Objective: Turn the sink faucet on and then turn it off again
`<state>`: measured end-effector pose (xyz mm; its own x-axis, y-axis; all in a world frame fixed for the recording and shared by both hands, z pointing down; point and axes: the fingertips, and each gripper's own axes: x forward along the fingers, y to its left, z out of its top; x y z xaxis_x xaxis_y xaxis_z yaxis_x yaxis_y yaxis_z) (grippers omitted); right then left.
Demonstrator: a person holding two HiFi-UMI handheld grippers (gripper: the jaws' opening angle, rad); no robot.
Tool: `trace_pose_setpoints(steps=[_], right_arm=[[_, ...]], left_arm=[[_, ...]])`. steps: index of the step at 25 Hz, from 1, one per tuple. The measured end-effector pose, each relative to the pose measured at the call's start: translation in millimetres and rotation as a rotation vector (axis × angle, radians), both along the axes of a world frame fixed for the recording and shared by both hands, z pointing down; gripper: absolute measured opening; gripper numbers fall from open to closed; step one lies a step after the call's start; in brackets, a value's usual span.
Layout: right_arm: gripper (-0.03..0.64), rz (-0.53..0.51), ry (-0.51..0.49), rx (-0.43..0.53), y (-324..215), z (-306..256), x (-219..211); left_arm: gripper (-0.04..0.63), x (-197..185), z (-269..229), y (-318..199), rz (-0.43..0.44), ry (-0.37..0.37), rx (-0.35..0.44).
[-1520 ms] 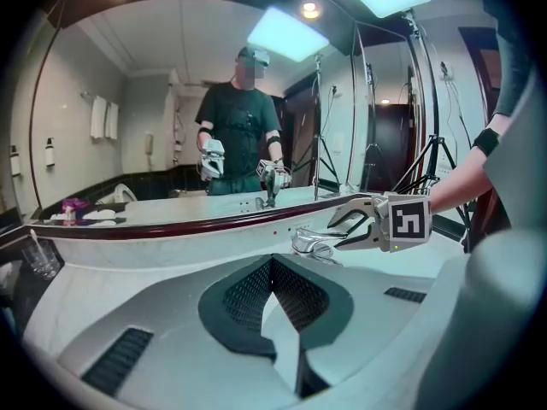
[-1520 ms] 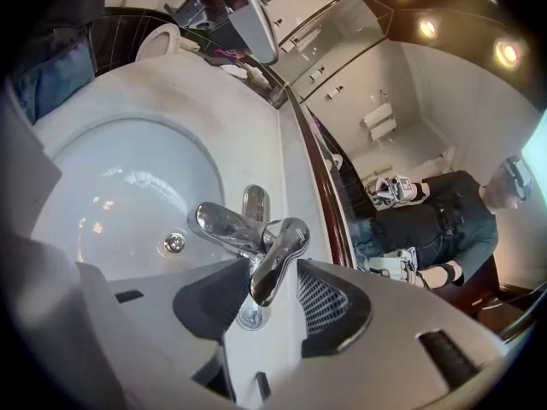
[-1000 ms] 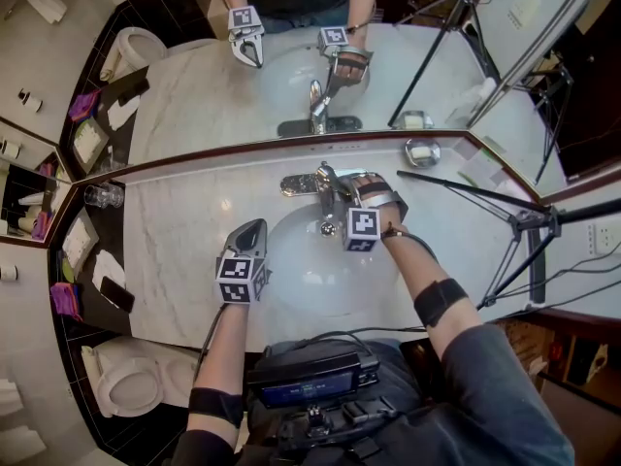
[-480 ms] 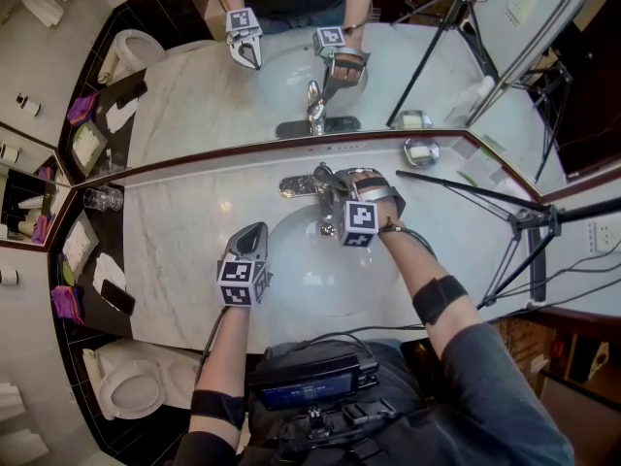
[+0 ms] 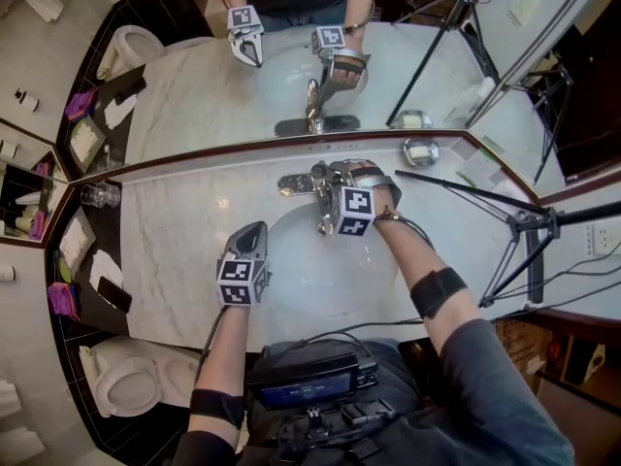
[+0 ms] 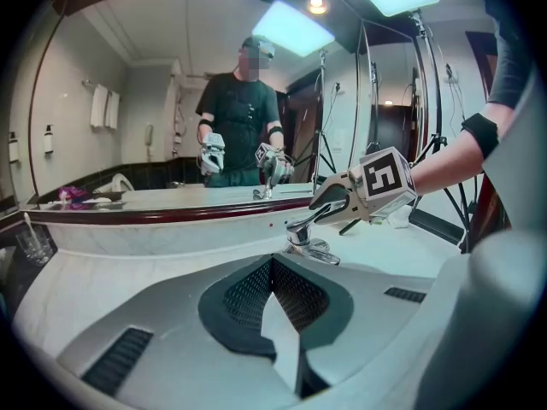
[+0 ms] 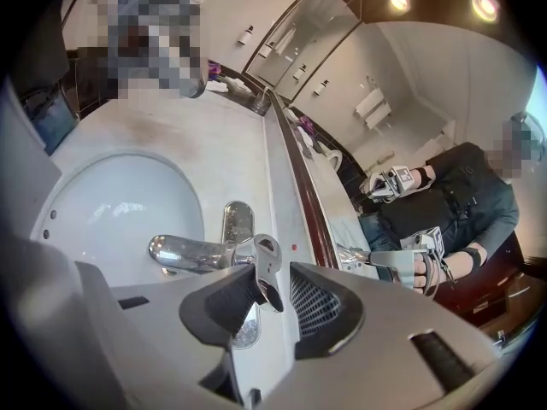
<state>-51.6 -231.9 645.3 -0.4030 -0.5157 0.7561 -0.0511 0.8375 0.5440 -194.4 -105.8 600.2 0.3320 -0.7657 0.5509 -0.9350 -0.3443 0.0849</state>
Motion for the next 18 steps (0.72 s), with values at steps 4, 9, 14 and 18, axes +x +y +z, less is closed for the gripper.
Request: trace_pose_setpoints(steps=[4, 9, 14, 18], right_arm=[[0.138, 0.010, 0.003, -0.024, -0.3, 1.4, 0.3], [0.138, 0.010, 0.007, -0.056, 0.0, 3.2, 1.5], [0.141, 0.065, -0.010, -0.056, 0.9, 4.3, 5.3], [0.153, 0.070, 0.016, -0.050, 1.8, 3.6, 8.8]], left_arm=[[0.000, -1.2, -2.1, 0.7, 0.001, -0.001, 0.003], [0.000, -0.5, -2.2, 2.7, -0.002, -0.003, 0.003], [0.000, -1.4, -3.5, 2.2, -0.002, -0.003, 0.006], [0.000, -3.4, -6.8, 0.2, -0.002, -0.005, 0.014]])
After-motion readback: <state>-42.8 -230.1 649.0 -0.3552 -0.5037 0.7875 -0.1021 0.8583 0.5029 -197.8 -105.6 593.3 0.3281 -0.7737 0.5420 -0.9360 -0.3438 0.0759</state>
